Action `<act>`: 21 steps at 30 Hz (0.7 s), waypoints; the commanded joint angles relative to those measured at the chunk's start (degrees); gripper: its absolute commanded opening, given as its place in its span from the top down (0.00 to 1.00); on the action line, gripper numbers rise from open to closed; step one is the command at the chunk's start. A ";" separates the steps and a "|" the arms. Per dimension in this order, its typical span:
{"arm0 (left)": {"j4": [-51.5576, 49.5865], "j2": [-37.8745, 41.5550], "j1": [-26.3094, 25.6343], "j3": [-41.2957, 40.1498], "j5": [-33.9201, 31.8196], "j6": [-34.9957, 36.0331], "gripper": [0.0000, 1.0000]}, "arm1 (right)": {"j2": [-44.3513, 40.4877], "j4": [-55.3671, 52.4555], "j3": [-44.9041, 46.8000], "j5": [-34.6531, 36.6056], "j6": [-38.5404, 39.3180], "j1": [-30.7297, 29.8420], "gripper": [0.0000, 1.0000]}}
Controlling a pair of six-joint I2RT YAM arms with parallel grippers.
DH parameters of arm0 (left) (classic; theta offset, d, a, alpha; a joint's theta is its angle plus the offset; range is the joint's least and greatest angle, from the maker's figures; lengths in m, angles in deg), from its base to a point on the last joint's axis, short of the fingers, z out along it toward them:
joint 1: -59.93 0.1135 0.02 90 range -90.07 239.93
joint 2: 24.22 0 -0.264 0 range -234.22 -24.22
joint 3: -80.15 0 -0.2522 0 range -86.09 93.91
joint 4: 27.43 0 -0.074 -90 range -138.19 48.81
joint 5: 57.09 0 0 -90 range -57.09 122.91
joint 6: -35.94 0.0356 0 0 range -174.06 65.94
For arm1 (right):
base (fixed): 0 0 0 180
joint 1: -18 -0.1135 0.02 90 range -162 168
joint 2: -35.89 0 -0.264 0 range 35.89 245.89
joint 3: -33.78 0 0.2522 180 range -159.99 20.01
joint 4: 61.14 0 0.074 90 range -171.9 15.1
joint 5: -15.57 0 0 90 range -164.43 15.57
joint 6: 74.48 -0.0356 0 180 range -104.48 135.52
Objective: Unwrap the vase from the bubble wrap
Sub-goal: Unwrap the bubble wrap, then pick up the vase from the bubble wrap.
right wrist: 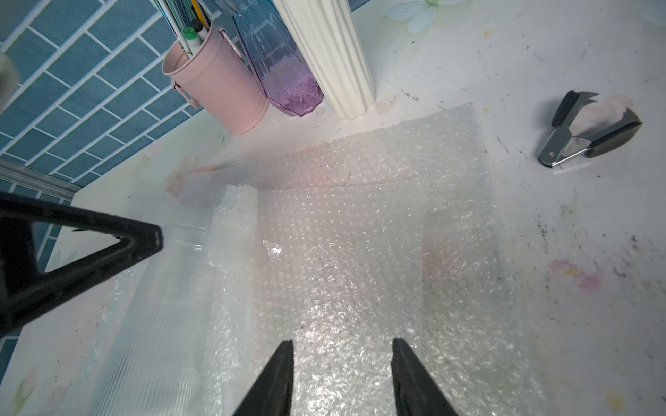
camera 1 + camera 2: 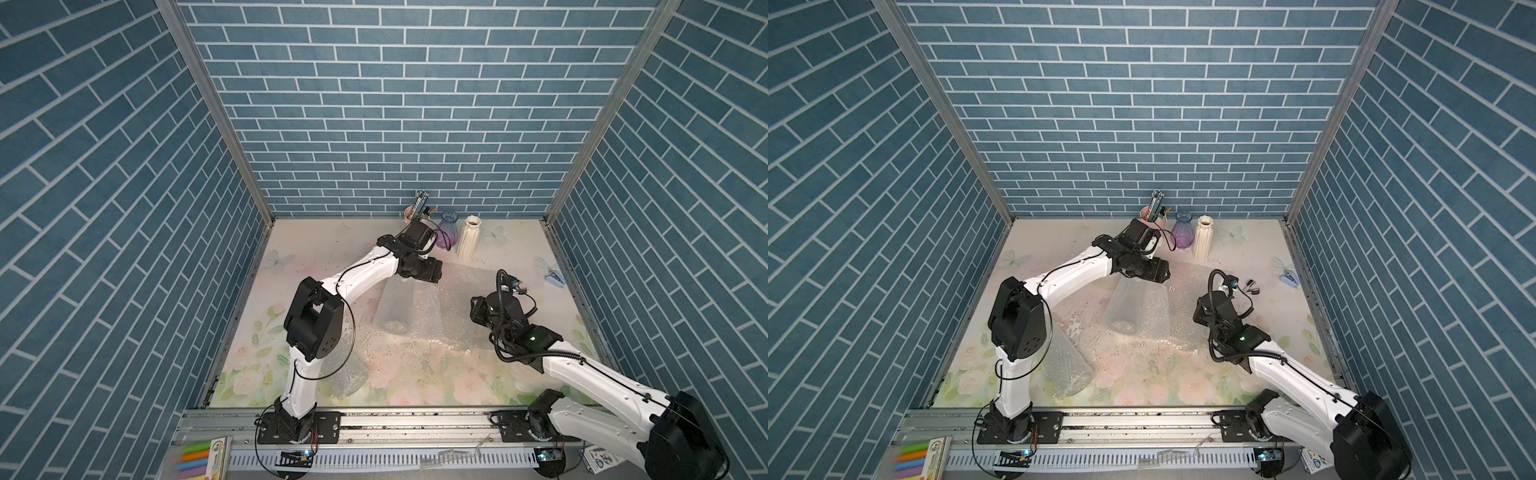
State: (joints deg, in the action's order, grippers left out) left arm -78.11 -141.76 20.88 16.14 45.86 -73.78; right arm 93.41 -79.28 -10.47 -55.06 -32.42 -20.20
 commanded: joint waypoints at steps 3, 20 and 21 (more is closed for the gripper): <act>-3.08 -4.37 0.53 4.15 -2.65 0.82 0.20 | -2.00 -1.37 0.33 1.60 0.48 0.23 0.54; -4.91 -3.02 6.85 0.39 -4.89 2.34 0.19 | -1.01 -0.45 0.51 1.05 0.50 0.29 0.54; -5.84 -3.47 6.96 0.89 -5.77 2.77 0.19 | -1.08 -0.45 0.51 1.01 0.56 0.30 0.54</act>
State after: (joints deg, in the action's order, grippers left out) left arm -81.39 -145.95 27.81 16.93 41.86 -72.58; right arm 91.99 -80.00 -10.44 -54.71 -32.42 -20.15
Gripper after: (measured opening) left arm 0.807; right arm 0.455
